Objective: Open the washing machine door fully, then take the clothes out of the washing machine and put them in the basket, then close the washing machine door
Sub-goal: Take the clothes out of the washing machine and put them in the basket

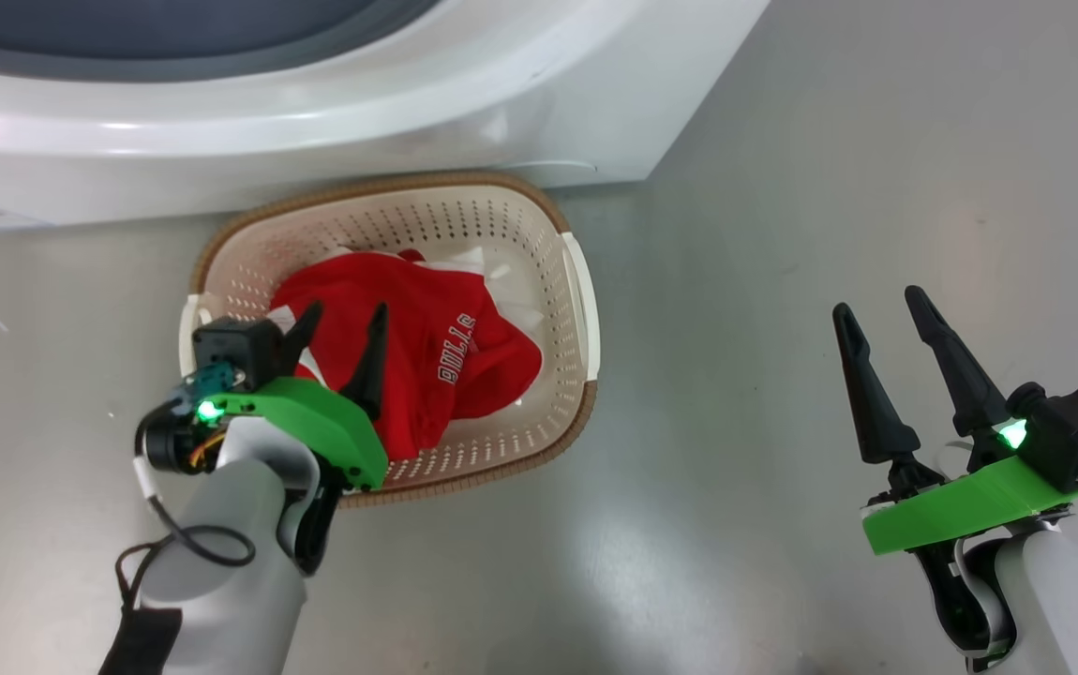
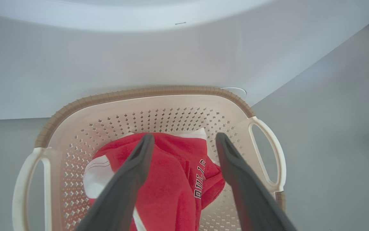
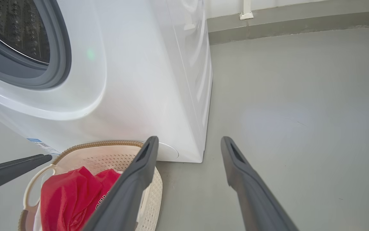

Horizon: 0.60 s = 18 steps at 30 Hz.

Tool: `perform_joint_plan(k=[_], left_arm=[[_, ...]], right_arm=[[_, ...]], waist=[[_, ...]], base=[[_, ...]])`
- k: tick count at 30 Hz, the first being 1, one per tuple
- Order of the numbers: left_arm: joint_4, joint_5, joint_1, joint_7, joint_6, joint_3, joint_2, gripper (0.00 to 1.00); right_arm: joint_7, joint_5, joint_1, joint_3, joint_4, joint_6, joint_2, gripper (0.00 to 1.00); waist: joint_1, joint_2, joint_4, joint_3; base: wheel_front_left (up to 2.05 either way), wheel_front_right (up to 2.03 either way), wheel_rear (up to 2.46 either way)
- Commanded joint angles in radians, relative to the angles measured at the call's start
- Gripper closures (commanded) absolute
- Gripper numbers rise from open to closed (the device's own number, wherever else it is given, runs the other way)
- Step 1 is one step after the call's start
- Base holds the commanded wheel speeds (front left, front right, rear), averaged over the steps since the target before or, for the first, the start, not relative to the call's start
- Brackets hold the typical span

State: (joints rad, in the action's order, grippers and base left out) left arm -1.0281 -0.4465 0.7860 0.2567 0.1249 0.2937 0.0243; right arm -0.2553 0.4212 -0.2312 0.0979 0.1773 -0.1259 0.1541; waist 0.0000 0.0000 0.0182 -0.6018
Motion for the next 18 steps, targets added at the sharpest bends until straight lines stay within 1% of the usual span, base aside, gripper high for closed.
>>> perform_joint_plan(k=[1,4,10,18], left_arm=[[0.031,0.015,-0.041,0.005,0.006,-0.039,0.031,0.00],[0.068,0.054,-0.066,0.005,0.006,-0.061,0.036,0.00],[0.161,0.095,-0.140,0.005,0.006,-0.139,0.032,0.00],[0.304,0.163,-0.269,0.005,0.006,-0.225,0.029,0.00]], right_arm=[[-0.006,-0.002,0.027,0.017,-0.016,-0.005,0.011,0.00],[-0.006,0.000,0.036,0.015,-0.011,-0.005,0.017,0.00],[-0.006,0.003,0.066,0.011,0.006,-0.005,0.029,0.00],[-0.006,0.010,0.112,0.018,0.022,-0.005,0.044,0.00]], waist=[[0.0000,0.0000,-0.009,0.022],[0.0000,0.0000,-0.015,0.053],[0.0000,0.0000,-0.028,0.131],[0.0000,0.0000,-0.033,0.248]], base=[[0.00,0.00,0.00],[0.00,0.00,0.00],[0.00,0.00,0.00],[0.00,0.00,0.00]])
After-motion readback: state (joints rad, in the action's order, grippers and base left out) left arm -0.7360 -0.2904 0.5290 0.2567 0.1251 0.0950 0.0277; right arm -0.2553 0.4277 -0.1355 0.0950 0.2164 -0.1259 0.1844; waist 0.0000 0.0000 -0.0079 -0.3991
